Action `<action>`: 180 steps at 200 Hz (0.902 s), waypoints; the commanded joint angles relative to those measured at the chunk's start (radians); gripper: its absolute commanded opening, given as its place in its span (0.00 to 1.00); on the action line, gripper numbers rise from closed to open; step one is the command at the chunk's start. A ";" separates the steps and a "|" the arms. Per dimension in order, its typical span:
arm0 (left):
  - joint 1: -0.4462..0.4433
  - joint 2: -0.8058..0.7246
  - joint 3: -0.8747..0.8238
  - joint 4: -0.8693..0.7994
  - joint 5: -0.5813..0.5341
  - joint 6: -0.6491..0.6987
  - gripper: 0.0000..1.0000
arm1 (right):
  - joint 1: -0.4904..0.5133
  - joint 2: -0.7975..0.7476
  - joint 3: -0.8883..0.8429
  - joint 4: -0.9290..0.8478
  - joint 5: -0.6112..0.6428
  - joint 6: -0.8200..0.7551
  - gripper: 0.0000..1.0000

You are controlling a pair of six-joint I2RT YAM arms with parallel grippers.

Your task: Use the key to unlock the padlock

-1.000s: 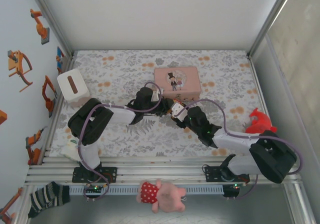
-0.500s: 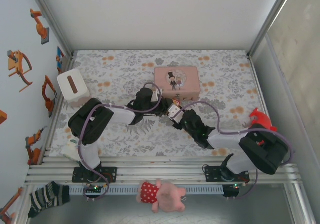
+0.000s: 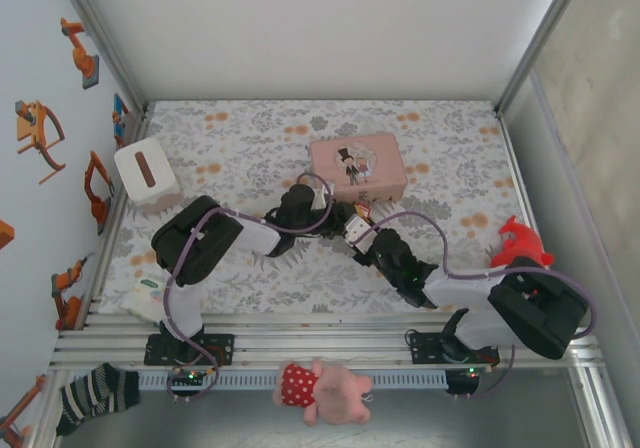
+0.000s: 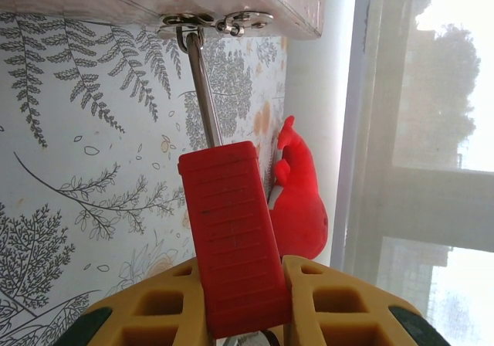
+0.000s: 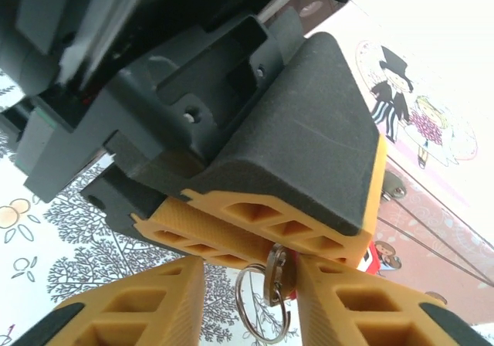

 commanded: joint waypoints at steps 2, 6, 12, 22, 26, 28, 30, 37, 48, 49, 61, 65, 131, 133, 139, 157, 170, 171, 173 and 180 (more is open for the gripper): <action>-0.057 -0.006 0.048 0.151 0.060 0.007 0.00 | 0.016 -0.004 0.003 0.065 0.000 0.038 0.30; -0.059 -0.007 0.047 0.149 0.057 0.008 0.00 | 0.016 -0.007 0.001 0.068 0.003 0.044 0.29; -0.065 -0.009 0.047 0.145 0.053 0.011 0.00 | 0.014 -0.011 -0.002 0.071 0.010 0.053 0.27; -0.073 -0.014 0.046 0.136 0.046 0.016 0.00 | 0.014 -0.017 -0.006 0.071 0.019 0.067 0.25; -0.076 -0.015 0.046 0.133 0.043 0.017 0.00 | 0.014 -0.018 -0.006 0.072 0.022 0.073 0.24; -0.078 -0.016 0.046 0.133 0.041 0.018 0.00 | 0.014 -0.018 -0.006 0.071 0.023 0.075 0.24; -0.080 -0.017 0.046 0.131 0.040 0.018 0.00 | 0.015 -0.018 -0.006 0.071 0.024 0.078 0.24; -0.086 -0.019 0.047 0.132 0.035 0.018 0.00 | 0.014 -0.016 -0.004 0.072 0.028 0.084 0.23; -0.095 -0.020 0.049 0.133 0.029 0.018 0.00 | 0.015 -0.008 0.001 0.076 0.045 0.105 0.22; -0.096 -0.020 0.050 0.132 0.028 0.017 0.00 | 0.014 -0.007 0.002 0.076 0.047 0.106 0.22; -0.106 -0.020 0.052 0.134 0.022 0.015 0.00 | 0.015 0.004 0.011 0.085 0.070 0.134 0.22; -0.109 -0.021 0.053 0.135 0.020 0.015 0.00 | 0.015 0.009 0.016 0.089 0.078 0.147 0.22; -0.124 -0.059 0.056 0.102 0.007 0.033 0.00 | 0.014 0.037 0.066 0.124 0.140 0.342 0.00; -0.124 -0.060 0.057 0.101 0.006 0.032 0.00 | 0.014 0.035 0.065 0.124 0.138 0.350 0.00; -0.124 -0.061 0.057 0.099 0.006 0.034 0.00 | 0.014 0.027 0.061 0.123 0.131 0.371 0.00; -0.124 -0.060 0.063 0.100 0.008 0.034 0.00 | 0.014 0.012 0.051 0.122 0.112 0.432 0.00; -0.124 -0.060 0.067 0.099 0.008 0.034 0.00 | 0.006 0.006 0.045 0.121 0.090 0.470 0.00; -0.124 -0.060 0.067 0.098 0.008 0.034 0.00 | 0.005 0.006 0.044 0.121 0.089 0.474 0.00; -0.124 -0.061 0.067 0.099 0.007 0.033 0.00 | 0.002 0.005 0.043 0.120 0.084 0.480 0.00; -0.124 -0.062 0.069 0.097 0.006 0.036 0.00 | -0.007 0.004 0.040 0.122 0.063 0.506 0.00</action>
